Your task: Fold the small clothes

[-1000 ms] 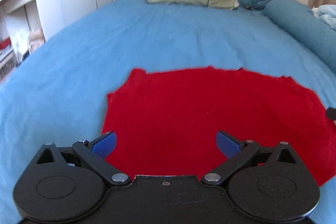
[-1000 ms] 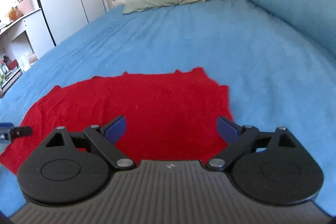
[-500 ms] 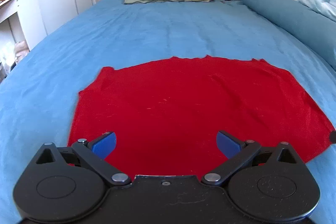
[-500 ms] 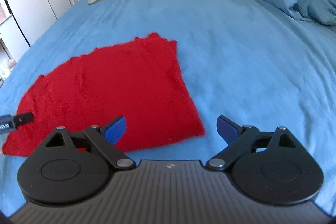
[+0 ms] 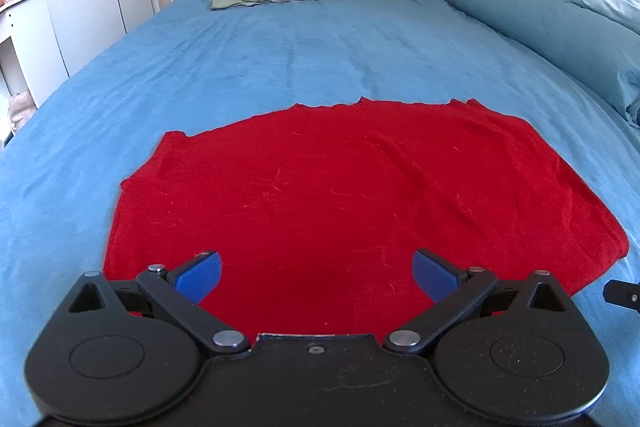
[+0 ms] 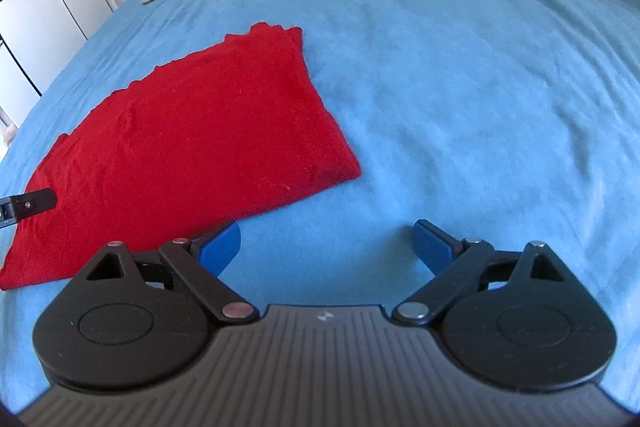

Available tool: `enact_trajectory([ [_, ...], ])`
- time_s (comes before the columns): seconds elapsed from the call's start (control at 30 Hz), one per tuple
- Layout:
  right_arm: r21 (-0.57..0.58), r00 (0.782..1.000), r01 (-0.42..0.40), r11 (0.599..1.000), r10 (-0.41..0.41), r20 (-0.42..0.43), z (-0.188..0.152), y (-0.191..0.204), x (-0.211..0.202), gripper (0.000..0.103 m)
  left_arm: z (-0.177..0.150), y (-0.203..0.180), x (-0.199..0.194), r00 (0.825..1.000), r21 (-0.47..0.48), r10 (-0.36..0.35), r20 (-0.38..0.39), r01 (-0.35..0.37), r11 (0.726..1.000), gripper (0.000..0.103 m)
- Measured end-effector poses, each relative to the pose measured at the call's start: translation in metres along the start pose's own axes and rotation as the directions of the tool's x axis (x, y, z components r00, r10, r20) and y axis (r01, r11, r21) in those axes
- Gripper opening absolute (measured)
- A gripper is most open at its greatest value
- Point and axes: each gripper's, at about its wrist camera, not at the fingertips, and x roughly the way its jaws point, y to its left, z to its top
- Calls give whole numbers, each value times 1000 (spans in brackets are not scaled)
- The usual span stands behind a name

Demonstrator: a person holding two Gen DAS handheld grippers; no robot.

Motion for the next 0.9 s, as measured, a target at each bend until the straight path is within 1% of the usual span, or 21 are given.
enact_trajectory([
  [0.2,12,998,7,1000,-8,56,-12,-5,-12,103,-2,0,2,1000,-6,-4,3,4,1000,103],
  [0.27,4,998,-7,1000,6,68,-18,-7,-15,103,-4,1,3,1000,-13,-7,0,7,1000,103],
  [0.37,-46,996,-33,998,37,83,-26,-5,-16,103,-5,2,4,1000,-27,-14,-4,13,1000,103],
  [0.5,-53,992,-44,998,50,120,-27,-6,-9,103,-4,0,9,1000,-54,-25,-18,24,998,103],
  [0.6,-85,988,-26,996,38,153,-24,-5,1,103,-4,-2,12,999,-58,-32,-20,31,998,103],
  [0.67,-89,984,-38,995,53,171,-19,-8,8,103,-3,-2,17,999,-54,-33,-24,32,998,103],
  [0.73,-68,980,-66,996,78,185,-14,-11,15,103,0,-1,23,999,-56,-33,-25,32,998,103],
  [0.77,-52,976,-93,994,101,191,-10,-13,19,103,1,-1,26,999,-61,-35,-24,33,998,103],
  [0.83,-2,965,-174,985,171,201,-1,-17,24,103,3,1,33,999,-76,-36,-25,34,997,103],
  [0.9,70,949,-259,963,240,206,8,-21,30,103,5,4,38,999,-92,-40,-29,37,995,103],
])
